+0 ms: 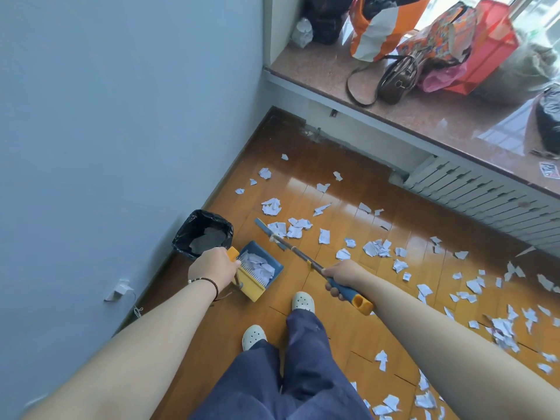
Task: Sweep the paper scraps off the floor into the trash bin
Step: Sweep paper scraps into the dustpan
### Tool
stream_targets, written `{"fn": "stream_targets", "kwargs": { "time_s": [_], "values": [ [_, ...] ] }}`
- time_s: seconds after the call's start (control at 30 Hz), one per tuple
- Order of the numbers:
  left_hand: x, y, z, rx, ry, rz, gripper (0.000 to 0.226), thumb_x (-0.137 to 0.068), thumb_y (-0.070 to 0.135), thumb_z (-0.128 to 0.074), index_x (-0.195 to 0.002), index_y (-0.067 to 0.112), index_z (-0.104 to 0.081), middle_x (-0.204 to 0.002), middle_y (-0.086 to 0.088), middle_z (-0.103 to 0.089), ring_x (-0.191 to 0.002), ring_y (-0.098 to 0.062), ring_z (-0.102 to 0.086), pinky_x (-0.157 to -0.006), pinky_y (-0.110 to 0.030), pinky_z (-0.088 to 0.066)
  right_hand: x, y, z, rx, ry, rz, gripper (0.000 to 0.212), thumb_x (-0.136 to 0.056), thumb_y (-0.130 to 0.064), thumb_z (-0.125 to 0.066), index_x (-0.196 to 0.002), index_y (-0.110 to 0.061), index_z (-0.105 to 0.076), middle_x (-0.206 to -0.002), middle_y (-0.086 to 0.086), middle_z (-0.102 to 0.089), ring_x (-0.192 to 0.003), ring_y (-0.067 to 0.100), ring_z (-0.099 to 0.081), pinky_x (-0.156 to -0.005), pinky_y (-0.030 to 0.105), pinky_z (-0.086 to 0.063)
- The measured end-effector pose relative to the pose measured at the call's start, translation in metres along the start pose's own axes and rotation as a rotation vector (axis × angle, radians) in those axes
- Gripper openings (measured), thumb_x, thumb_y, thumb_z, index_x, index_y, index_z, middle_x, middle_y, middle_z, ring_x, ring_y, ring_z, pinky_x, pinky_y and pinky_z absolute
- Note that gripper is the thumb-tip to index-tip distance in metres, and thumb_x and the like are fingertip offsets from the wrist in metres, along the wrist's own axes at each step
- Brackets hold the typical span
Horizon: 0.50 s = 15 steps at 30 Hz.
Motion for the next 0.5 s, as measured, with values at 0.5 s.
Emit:
{"fn": "stream_targets", "kwargs": {
  "time_s": [0.5],
  "values": [
    [-0.047, 0.053, 0.005, 0.07, -0.002, 0.157, 0.034, -0.096, 0.054, -0.058, -0.098, 0.02, -0.062, -0.088, -0.002, -0.067, -0.08, -0.024, -0.067, -0.073, -0.036, -0.059, -0.082, -0.102, 0.038, 0.399, 0.027, 0.179, 0.01, -0.095, -0.012, -0.049, -0.096, -0.005, -0.055, -0.069, 0.007, -0.055, -0.054, 0.018, -0.054, -0.047, 0.026, -0.046]
  ]
}}
Point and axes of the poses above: each hand's wrist, its own x-axis away from the middle knuckle, its own z-axis out of the back of the hand, y = z × x, the point moved 1 cm from there along -x, towards the middle knuckle
